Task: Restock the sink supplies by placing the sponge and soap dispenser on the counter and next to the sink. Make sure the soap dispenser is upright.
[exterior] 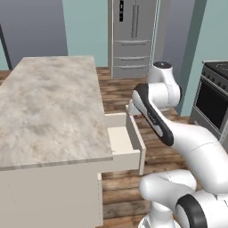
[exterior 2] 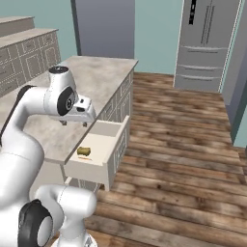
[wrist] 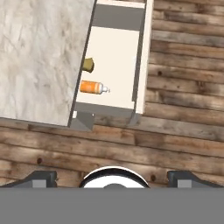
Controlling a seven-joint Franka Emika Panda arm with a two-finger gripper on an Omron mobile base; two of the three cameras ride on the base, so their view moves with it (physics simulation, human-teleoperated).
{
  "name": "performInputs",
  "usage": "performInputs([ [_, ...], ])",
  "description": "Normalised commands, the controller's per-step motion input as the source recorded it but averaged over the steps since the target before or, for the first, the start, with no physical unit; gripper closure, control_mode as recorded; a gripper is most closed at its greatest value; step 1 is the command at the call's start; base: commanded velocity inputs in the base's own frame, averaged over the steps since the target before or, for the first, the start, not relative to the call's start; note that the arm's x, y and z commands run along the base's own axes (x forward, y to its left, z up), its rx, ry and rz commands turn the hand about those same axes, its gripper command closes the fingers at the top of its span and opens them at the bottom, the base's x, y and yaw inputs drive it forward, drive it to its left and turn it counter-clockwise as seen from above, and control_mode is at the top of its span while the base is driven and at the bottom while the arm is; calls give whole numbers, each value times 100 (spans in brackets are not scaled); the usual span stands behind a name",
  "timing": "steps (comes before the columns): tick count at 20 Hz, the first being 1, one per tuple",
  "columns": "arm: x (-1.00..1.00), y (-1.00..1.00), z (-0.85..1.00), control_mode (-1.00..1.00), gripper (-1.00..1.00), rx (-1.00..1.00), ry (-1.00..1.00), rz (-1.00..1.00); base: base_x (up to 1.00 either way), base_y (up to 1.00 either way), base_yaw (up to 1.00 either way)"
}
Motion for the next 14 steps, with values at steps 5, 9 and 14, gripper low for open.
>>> performInputs([
  [5,54,66,-95,-100,-100,-3,9,-1,0,0,0],
  [9,73,4,-80,-100,-100,0,3,0,0,0,0],
  [14,84,-2,-64,-100,-100,2,2,0,0,0,0],
])
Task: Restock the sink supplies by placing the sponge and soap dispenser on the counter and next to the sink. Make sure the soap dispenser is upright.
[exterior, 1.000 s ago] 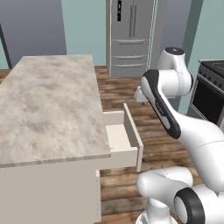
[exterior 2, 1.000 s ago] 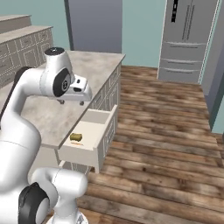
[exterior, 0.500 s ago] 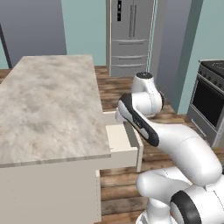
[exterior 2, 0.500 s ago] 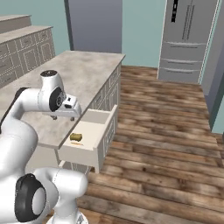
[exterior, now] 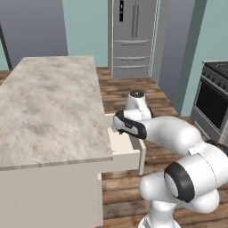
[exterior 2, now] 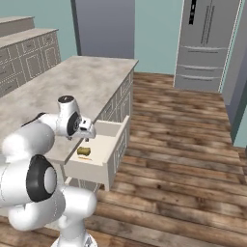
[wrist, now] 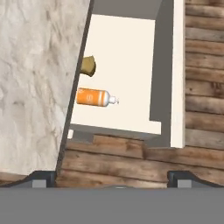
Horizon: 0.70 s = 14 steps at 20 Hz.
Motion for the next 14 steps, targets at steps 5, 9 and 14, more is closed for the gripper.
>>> performInputs([
  [5,71,-12,-54,-100,-100,3,2,0,0,0,0],
  [9,58,-20,-54,-100,-100,1,4,0,0,0,0],
  [14,50,-29,-61,-100,-100,2,0,0,0,0,0],
])
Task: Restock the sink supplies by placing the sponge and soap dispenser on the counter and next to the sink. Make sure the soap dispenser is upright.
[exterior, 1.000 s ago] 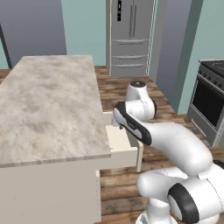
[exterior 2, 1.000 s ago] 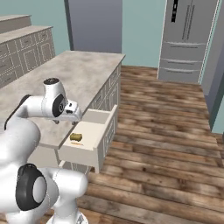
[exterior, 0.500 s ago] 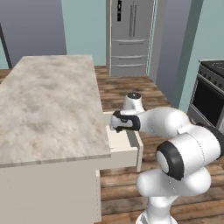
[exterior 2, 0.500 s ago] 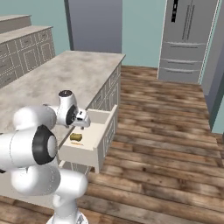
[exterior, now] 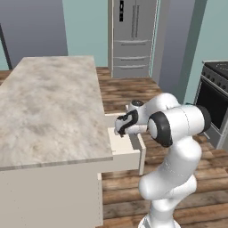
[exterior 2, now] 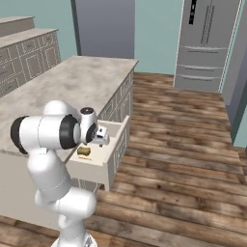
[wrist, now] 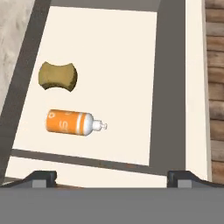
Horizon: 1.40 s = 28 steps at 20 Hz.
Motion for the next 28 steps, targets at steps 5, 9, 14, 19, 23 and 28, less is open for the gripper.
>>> performInputs([
  [5,42,-47,-58,-100,-100,0,4,3,0,0,0],
  [9,29,-68,-59,-100,-100,0,9,5,0,0,0],
  [14,19,-81,-52,-100,-100,0,13,6,0,0,0],
  [19,10,-88,-50,-100,-100,0,13,6,0,0,0],
  [23,0,-100,-60,-100,-100,0,12,4,0,0,0],
  [28,0,-98,-41,-100,-100,1,5,6,0,0,0],
])
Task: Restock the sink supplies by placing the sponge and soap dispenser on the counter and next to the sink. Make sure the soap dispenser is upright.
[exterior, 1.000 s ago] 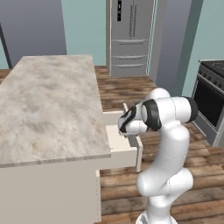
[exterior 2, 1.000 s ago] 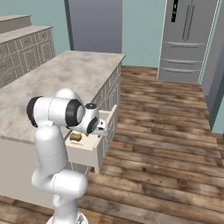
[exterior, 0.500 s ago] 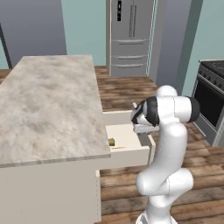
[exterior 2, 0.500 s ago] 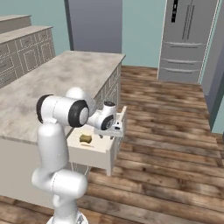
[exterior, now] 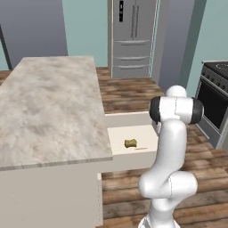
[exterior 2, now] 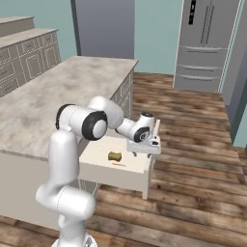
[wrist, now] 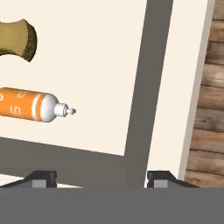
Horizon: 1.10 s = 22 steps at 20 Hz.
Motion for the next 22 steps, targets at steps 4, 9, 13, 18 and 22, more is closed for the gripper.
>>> performInputs([
  [4,0,-19,27,-100,-100,6,-1,1,0,0,0],
  [9,4,49,69,-100,-100,0,-1,3,0,0,0],
  [13,32,76,18,-100,-100,0,0,16,0,0,0],
  [18,40,63,-5,-100,-100,0,0,36,0,0,0],
  [22,17,19,-41,-100,-100,0,0,47,0,0,0],
])
